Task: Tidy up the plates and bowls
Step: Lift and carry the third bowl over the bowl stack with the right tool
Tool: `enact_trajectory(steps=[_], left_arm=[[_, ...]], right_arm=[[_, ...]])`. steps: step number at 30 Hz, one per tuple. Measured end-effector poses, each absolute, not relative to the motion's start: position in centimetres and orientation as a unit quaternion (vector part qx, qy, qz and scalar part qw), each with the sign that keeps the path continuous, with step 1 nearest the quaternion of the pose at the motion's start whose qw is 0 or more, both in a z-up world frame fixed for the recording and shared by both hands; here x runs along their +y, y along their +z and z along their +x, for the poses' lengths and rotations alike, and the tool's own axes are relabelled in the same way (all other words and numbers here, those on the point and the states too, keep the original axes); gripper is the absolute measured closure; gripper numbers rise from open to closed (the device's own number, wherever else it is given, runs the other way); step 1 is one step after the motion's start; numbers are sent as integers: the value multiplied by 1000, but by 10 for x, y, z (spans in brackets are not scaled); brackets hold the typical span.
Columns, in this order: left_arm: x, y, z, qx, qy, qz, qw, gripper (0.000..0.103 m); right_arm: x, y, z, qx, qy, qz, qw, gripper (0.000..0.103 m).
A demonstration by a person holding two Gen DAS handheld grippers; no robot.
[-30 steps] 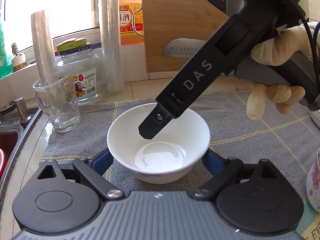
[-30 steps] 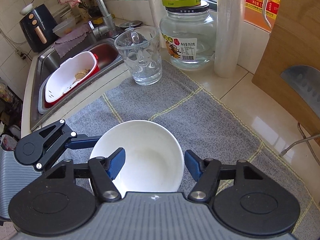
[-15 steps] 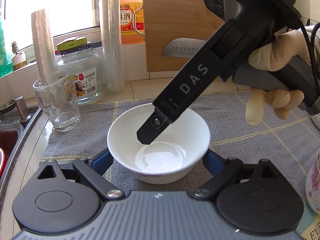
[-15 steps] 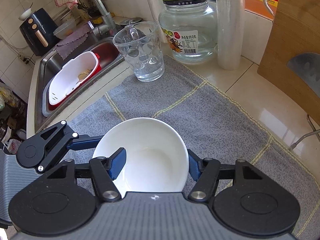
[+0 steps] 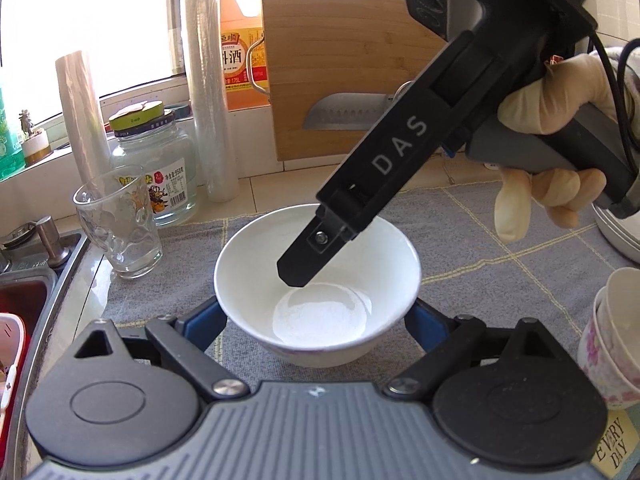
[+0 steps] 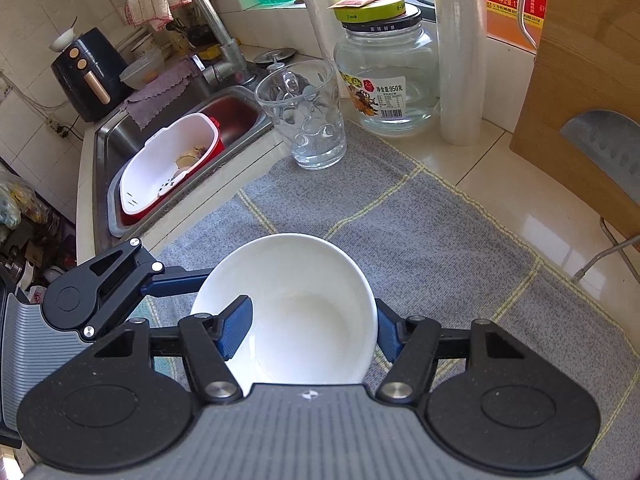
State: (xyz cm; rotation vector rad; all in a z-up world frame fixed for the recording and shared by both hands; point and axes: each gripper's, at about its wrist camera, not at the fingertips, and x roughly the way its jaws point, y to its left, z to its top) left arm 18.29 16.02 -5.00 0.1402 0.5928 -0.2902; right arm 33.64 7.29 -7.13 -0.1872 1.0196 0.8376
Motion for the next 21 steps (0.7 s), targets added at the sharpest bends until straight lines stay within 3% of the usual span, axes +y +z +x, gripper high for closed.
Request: enact_trajectory(steps=[21], left_arm=[[123,-19,95,290,-185,75,936,8]], right_arm=[[18,-42,229,461,385,-58,798,33]])
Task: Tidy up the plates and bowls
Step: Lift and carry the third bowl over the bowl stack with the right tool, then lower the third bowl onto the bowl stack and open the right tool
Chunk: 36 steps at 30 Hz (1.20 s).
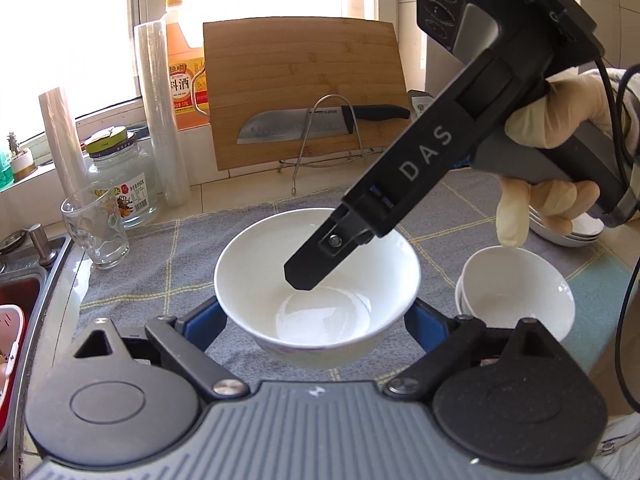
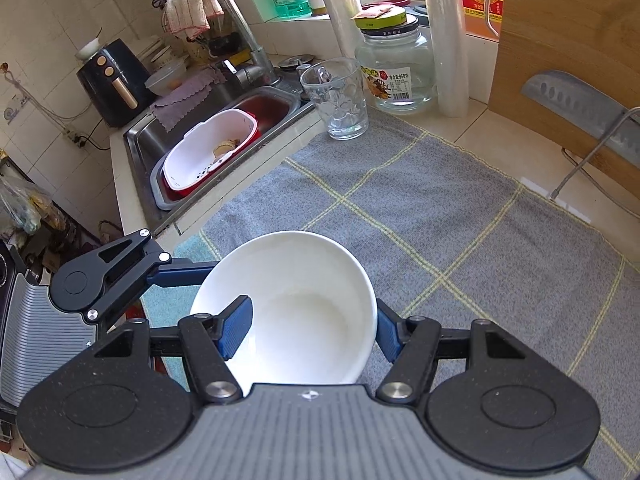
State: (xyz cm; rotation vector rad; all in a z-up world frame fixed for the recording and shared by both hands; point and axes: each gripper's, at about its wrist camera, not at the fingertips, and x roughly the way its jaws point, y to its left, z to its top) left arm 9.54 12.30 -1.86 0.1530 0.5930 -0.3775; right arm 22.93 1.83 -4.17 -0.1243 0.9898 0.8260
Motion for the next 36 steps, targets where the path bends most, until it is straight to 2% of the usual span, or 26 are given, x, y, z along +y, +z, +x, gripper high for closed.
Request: enact_trajectory(steps=[16,36], left_arm=[[81,-9,51,292,-237,96,921,8],[17,-22,70,280,-332,130,891,8]], right_arm=[[-38,-35,165,452,355,-33,818,33],[-117,-41,138,447,266,7,854,33]])
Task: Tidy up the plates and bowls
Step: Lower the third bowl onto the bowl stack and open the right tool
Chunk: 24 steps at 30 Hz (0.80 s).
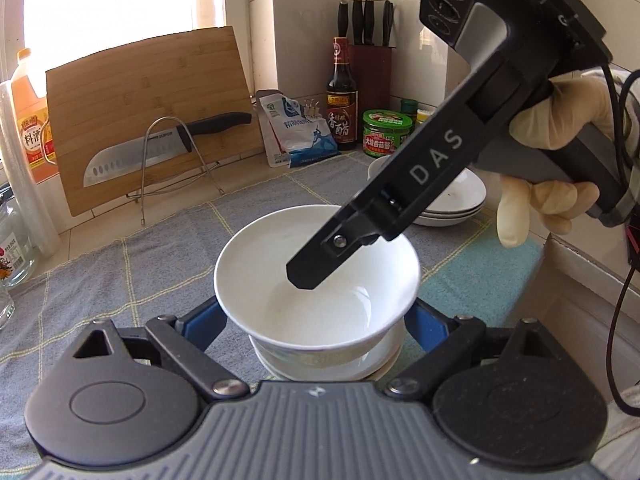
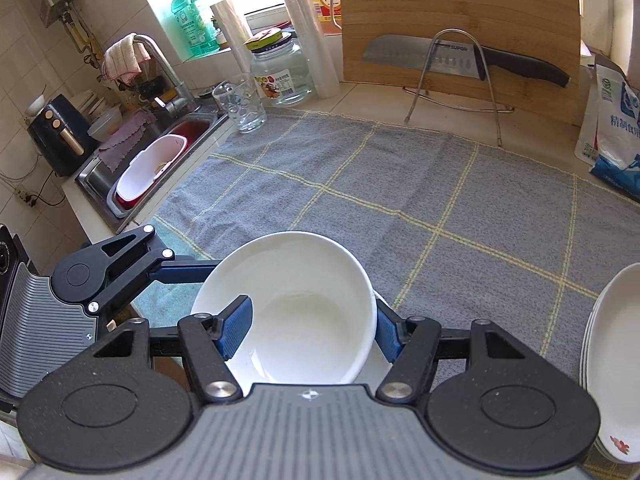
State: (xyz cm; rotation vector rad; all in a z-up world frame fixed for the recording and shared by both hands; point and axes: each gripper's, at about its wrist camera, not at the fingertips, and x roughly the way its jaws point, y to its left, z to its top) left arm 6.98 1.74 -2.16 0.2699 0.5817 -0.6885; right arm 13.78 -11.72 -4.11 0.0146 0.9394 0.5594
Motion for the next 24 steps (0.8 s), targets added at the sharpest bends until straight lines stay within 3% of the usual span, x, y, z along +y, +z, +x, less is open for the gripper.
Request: enact_trajectory(steps=[24], left_arm=[[11,-35,77,311,-332,129,881,8]], right_arm=[[-117,-58,143,453,262,-10,852,32]])
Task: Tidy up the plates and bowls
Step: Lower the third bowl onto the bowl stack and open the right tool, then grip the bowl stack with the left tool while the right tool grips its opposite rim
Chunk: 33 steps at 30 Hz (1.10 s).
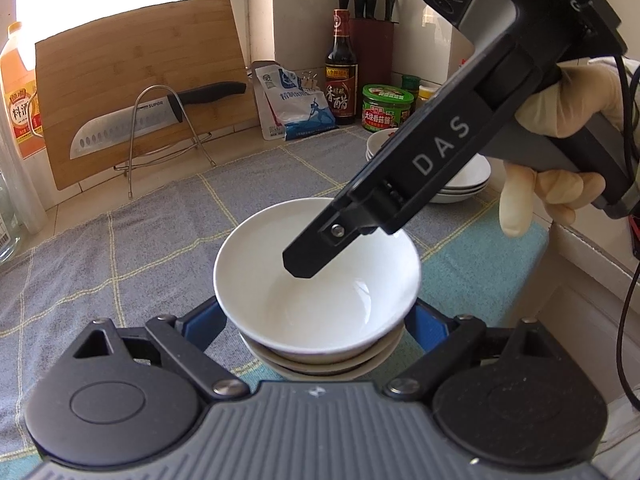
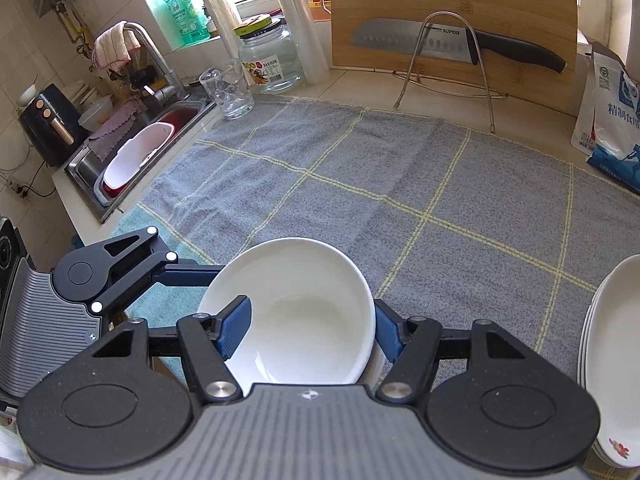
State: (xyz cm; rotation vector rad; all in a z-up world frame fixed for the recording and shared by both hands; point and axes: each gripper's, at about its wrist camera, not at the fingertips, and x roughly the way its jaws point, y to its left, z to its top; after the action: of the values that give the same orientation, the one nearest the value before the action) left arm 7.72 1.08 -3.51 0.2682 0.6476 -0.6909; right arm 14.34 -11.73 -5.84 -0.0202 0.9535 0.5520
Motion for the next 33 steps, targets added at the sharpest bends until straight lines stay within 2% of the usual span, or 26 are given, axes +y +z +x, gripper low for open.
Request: enact_trajectory(steps=[9,13,19,23,33], left_arm=[[12,-36,78,306,-338,130,880,5],[16,-35,75,306,-341,122,880,4],[24,-32,68,299,-349,117,880,4],[30,-28,64,291,-353,125,880,4],[52,-26,69,294,-369,104,875,3]], right_arm=[[-117,-57,144,446,261,-8,856,26],[-116,-56,143,442,260,-11,859,14],[-114,-56,137,431,260,-25,864,10],[-114,-50,127,409,253,-44,875,4],[-115,-37,93,338,270,-67,899,0]])
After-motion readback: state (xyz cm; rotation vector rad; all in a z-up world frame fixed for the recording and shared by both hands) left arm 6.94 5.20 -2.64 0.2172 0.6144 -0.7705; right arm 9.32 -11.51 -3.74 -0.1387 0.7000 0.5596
